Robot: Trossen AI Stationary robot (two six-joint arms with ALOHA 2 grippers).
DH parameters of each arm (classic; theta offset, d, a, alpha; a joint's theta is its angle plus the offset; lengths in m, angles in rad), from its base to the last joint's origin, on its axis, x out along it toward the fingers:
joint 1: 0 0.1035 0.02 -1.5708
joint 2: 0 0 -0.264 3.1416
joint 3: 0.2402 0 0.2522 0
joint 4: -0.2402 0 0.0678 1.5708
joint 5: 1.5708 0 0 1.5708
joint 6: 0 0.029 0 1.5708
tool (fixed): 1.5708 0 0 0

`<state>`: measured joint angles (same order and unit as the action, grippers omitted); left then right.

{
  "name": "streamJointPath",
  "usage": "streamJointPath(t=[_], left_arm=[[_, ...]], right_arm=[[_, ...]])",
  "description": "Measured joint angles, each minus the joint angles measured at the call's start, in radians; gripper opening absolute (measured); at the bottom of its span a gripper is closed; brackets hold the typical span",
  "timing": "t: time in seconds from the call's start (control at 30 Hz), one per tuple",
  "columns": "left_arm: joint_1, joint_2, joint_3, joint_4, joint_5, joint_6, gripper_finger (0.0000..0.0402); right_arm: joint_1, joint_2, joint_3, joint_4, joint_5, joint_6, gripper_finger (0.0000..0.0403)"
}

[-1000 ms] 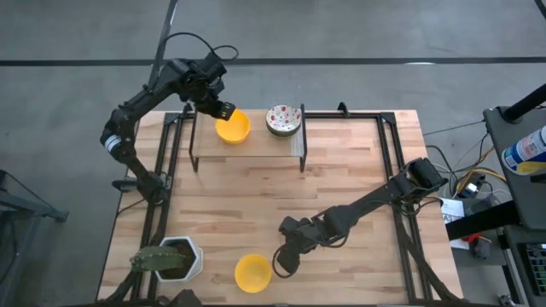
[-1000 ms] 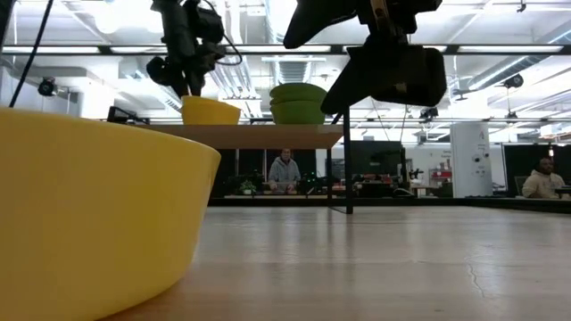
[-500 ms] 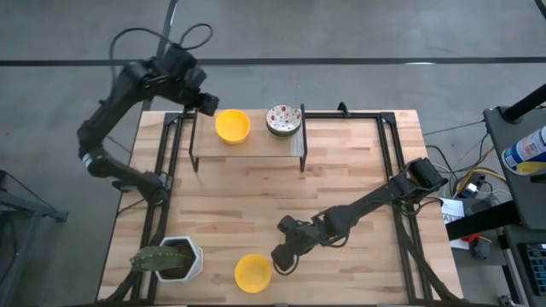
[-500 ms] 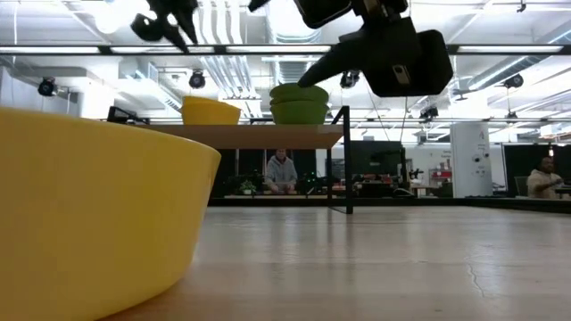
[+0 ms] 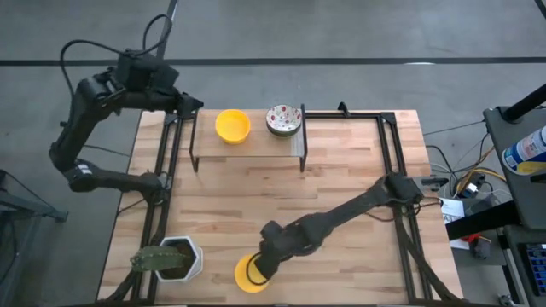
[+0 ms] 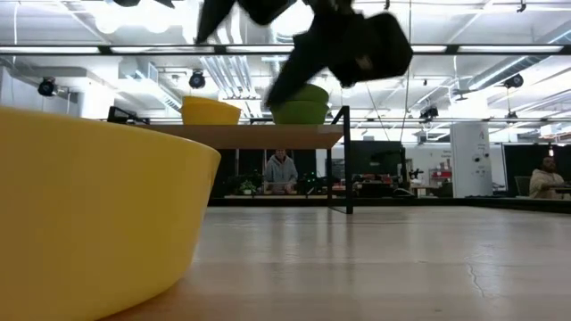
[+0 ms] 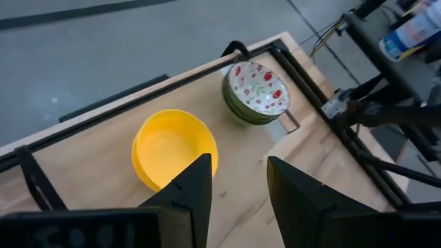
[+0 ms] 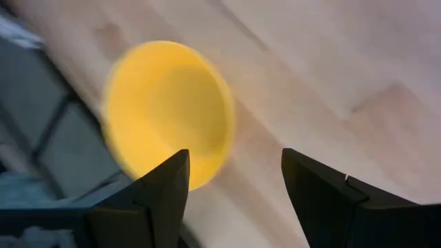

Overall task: Pick & Place Mini bowls
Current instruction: Stack the yellow bowl on top of the yellow bowl on the shelf

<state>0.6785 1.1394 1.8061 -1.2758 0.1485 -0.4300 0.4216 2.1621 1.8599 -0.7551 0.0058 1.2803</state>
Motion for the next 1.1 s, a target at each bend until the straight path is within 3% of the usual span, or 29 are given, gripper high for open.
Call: streamJointPath(t=[0.33,0.47,0.63,0.77,0.93,1.1], left_arm=[[-0.001,-0.030,0.000,0.000,0.056,-0.018,0.0131],[-0.001,-0.032,0.000,-0.005,0.089,-0.026,0.0131],[-0.001,-0.032,-0.010,-0.005,0.103,-0.028,0.0131],[-0.001,-0.030,-0.022,-0.004,0.137,-0.036,0.0131],[-0.001,-0.029,-0.041,-0.003,0.185,-0.042,0.0131],[-0.014,-0.029,-0.047,-0.002,0.227,-0.042,0.0131]], right_arm=[[-0.001,0.253,0.337,-0.220,-0.030,-0.036,0.0226],[0.001,0.320,0.413,-0.351,-0.038,-0.030,0.0226],[0.003,0.360,0.446,-0.352,-0.080,-0.054,0.0214],[0.002,0.380,0.447,-0.347,-0.119,-0.077,0.0157],[-0.004,0.366,0.438,-0.345,-0.141,-0.129,0.0032],[-0.018,0.316,0.462,-0.391,-0.135,-0.163,0.0011]])
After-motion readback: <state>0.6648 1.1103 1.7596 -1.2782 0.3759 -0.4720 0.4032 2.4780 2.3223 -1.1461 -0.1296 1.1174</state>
